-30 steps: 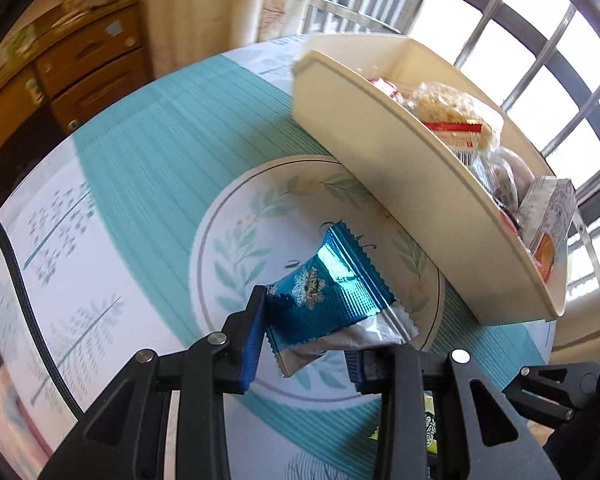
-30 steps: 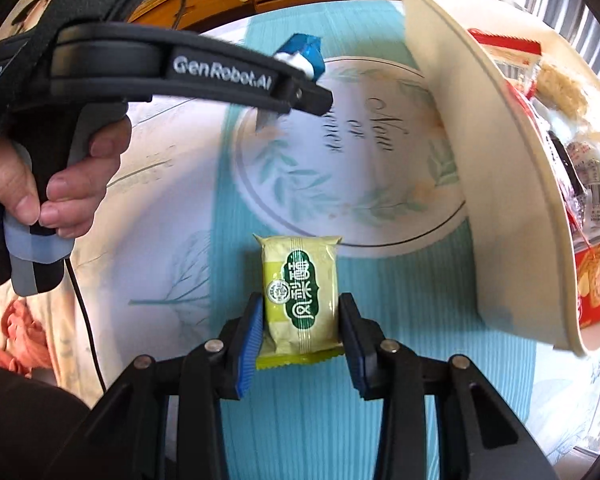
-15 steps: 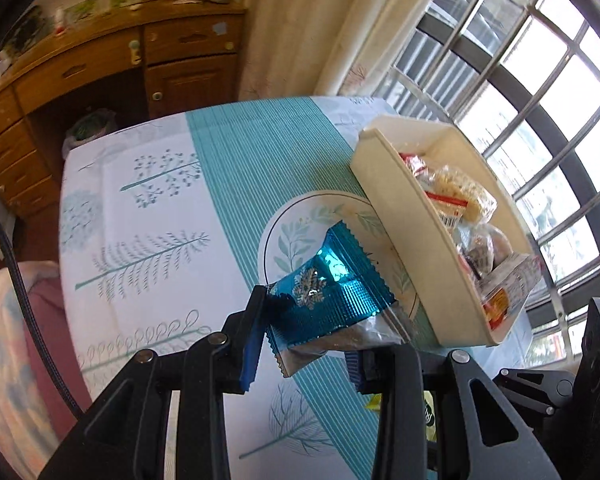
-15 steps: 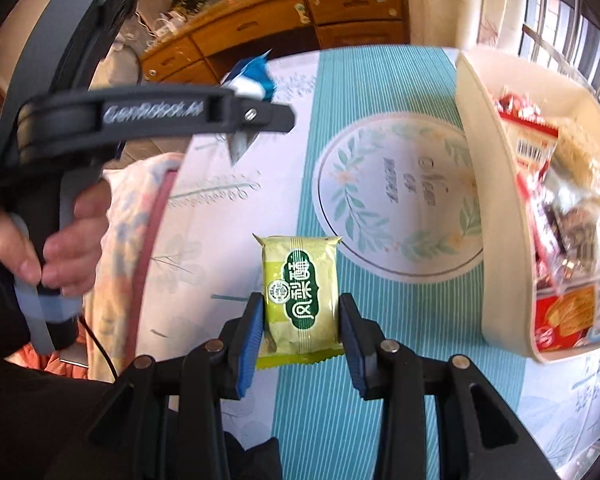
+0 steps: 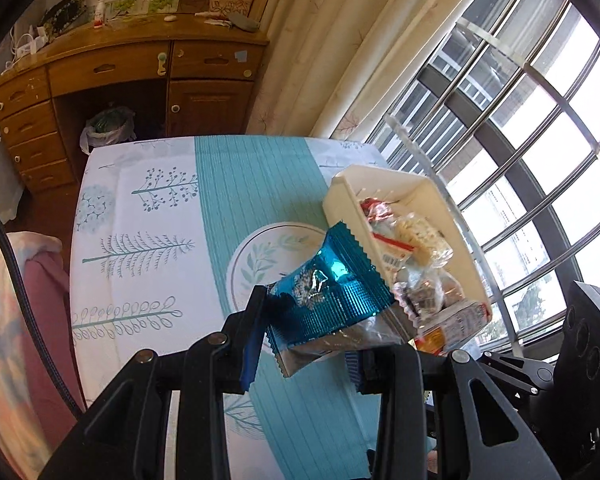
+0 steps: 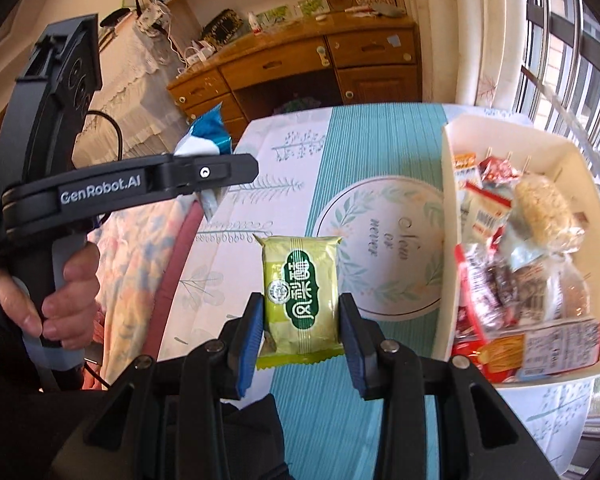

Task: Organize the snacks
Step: 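Carry the blue packet with the left tool while the right tool carries the green packet to the tray, then open both grippers to drop the packets into the tray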

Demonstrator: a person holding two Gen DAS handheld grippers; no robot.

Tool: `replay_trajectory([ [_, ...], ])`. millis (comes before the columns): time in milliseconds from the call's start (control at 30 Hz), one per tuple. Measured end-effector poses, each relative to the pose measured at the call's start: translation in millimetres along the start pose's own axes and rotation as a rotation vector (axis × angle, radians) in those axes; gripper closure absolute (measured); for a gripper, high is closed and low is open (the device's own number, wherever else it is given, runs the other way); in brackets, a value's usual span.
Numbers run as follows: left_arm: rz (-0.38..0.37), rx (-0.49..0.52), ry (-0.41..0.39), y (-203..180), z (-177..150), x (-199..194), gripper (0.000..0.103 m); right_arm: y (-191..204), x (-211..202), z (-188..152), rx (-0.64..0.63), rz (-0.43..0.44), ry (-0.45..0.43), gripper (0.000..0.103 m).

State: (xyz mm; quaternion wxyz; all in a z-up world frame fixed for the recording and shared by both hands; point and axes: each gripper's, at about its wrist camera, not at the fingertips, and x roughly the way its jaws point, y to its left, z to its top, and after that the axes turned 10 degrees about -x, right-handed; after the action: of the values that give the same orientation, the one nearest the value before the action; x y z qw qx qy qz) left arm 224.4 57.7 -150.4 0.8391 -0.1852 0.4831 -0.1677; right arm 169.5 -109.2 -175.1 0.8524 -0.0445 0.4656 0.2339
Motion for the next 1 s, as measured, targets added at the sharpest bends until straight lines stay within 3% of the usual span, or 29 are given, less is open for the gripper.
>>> replay_trajectory([
  [333, -0.054, -0.019, -0.039, -58.3, -11.9, -5.6, 0.070, -40.4, -42.3, -9.8, -0.017, -0.026, -0.067, 0.066],
  [1000, -0.114, 0.009, -0.031, -168.5, -24.4, 46.0, 0.070, -139.2, -87.5, -33.2, 0.020, -0.100, -0.107, 0.065],
])
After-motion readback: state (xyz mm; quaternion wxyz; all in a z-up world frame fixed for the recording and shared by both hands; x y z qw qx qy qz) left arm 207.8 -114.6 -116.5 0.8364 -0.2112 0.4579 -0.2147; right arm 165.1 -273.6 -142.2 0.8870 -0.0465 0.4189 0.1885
